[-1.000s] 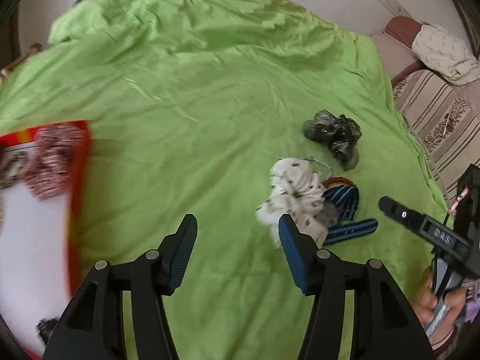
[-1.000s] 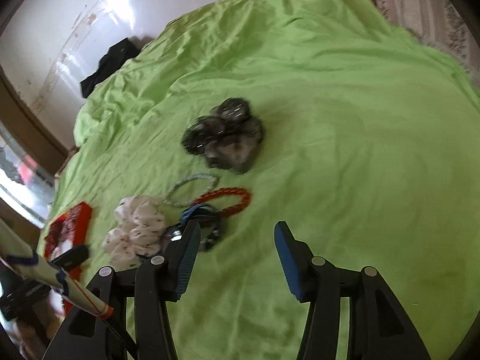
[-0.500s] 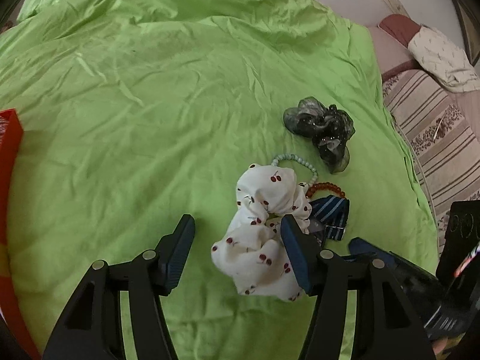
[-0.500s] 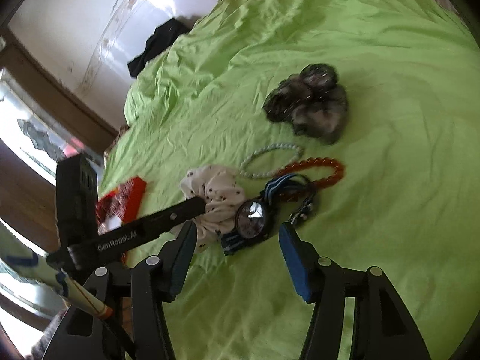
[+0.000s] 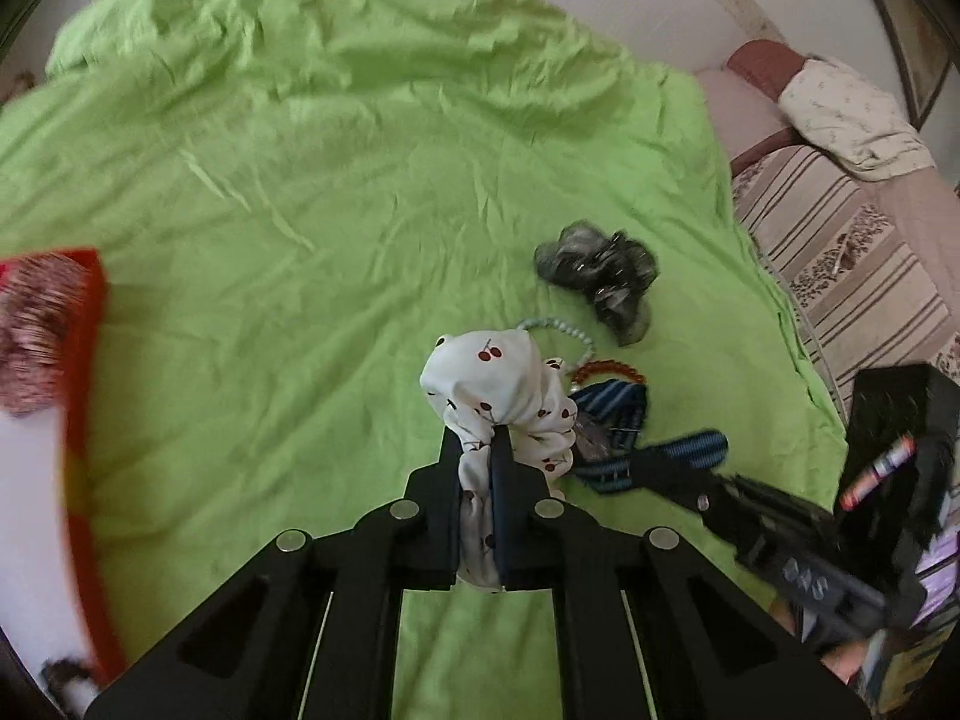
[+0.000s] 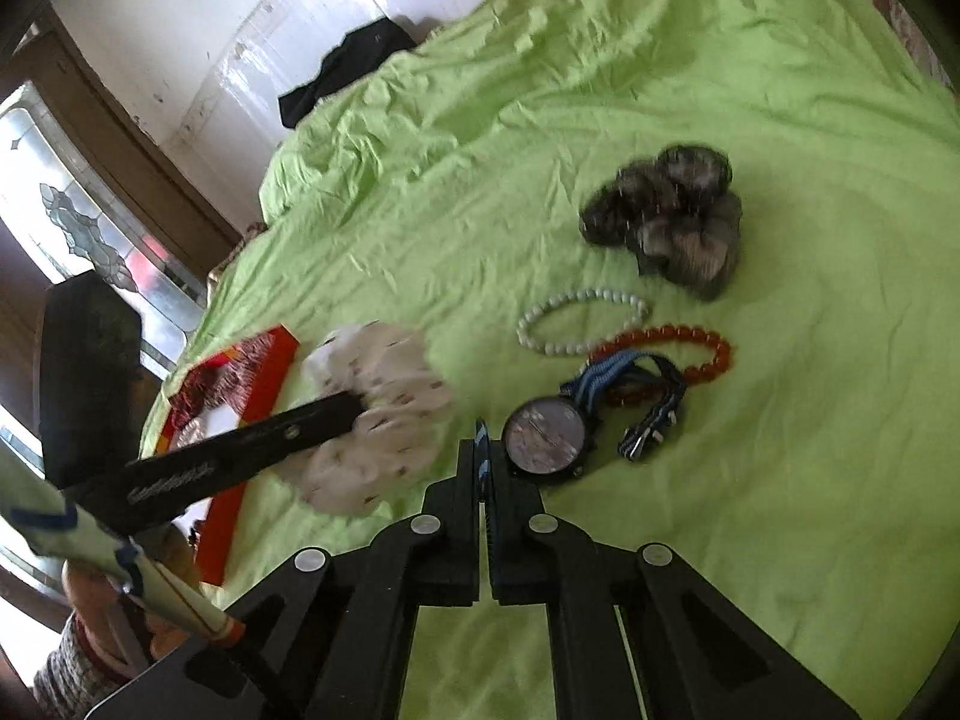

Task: Organize jewelry
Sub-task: 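Grasp the blue striped watch strap with the right tool while the left holds the scrunchie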

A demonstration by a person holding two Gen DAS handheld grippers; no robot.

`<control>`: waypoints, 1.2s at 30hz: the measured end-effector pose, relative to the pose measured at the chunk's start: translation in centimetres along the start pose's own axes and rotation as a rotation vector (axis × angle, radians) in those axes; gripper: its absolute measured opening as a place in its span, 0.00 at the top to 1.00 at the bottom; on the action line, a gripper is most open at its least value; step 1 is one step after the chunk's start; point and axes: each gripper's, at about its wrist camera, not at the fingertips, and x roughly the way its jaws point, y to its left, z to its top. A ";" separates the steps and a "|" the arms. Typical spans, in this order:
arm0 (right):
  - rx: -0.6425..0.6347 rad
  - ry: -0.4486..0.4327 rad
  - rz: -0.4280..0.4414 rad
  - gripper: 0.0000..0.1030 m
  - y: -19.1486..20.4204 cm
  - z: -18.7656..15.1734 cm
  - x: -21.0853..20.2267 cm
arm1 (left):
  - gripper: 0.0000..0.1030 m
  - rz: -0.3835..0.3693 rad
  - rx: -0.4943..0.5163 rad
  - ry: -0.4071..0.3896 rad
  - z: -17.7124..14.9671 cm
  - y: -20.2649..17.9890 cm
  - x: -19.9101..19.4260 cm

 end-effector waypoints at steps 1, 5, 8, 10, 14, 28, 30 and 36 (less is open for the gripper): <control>-0.001 -0.016 0.003 0.98 0.2 0.2 -0.7 | 0.93 0.009 0.011 -0.022 -0.2 -0.2 -1.4; 0.006 -0.096 0.010 0.98 0.4 0.8 -3.9 | 0.93 0.011 0.029 -0.096 -0.9 -0.1 -6.0; 0.010 -0.160 0.002 0.98 0.6 1.4 -6.2 | 0.93 0.022 0.017 -0.151 -2.0 0.8 -9.5; 0.030 -0.214 0.010 0.98 0.4 1.7 -8.3 | 0.93 0.031 0.005 -0.180 -2.5 1.3 -11.2; 0.053 -0.294 0.007 0.98 0.1 1.9 -11.6 | 0.93 0.082 0.001 -0.242 -3.7 2.7 -14.4; -0.012 -0.448 -0.032 0.98 3.4 0.9 -18.2 | 0.93 0.232 0.005 -0.355 -6.3 6.5 -19.3; -0.036 -0.470 -0.045 0.98 4.3 0.6 -18.9 | 0.93 0.238 0.000 -0.363 -6.6 7.1 -19.7; -0.089 -0.478 -0.073 0.98 6.7 0.1 -19.3 | 0.93 0.256 -0.022 -0.379 -7.3 8.8 -20.9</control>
